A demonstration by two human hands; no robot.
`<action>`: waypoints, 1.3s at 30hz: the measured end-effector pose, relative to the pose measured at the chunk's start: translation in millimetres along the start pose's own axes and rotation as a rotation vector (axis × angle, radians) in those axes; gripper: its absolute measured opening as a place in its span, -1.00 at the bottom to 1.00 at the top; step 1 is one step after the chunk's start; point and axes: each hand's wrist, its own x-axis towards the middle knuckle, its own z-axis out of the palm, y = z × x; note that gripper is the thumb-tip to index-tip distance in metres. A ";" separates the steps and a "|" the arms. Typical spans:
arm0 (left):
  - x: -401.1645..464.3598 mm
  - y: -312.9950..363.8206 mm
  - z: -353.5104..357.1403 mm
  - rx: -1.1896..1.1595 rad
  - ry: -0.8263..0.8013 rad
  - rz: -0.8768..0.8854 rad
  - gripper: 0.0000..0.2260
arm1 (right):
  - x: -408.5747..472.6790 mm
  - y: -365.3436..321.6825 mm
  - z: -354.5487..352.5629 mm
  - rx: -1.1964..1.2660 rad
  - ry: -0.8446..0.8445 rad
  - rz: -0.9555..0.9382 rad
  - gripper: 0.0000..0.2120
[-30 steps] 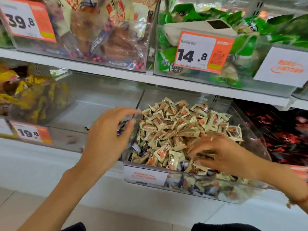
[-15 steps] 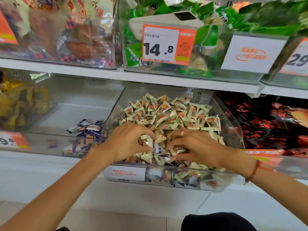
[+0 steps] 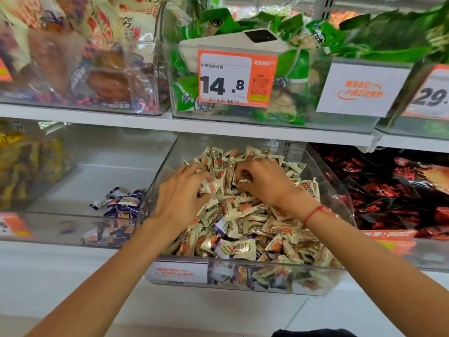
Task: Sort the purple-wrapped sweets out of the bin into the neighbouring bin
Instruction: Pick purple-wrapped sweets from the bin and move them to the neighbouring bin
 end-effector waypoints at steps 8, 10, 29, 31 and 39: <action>-28.2 12.2 -9.6 -0.100 -0.321 0.092 -0.68 | -49.3 -15.6 -19.1 -0.015 -0.180 -0.204 -0.63; -25.3 12.6 -1.3 -0.012 -0.321 0.094 -0.63 | -60.7 -18.2 -12.5 -0.054 -0.262 -0.247 -0.61; -42.9 -11.3 -32.6 -0.125 -0.338 0.171 -0.88 | -24.0 -13.2 14.8 -0.110 -0.095 -0.448 -0.74; -38.5 -4.6 -34.5 -0.176 -0.437 0.219 -0.89 | -14.4 -10.5 13.1 -0.094 -0.030 -0.360 -0.76; -25.6 10.5 -20.8 -0.153 -0.762 0.296 -0.60 | -26.6 -10.8 -2.9 -0.063 -0.018 -0.223 -0.65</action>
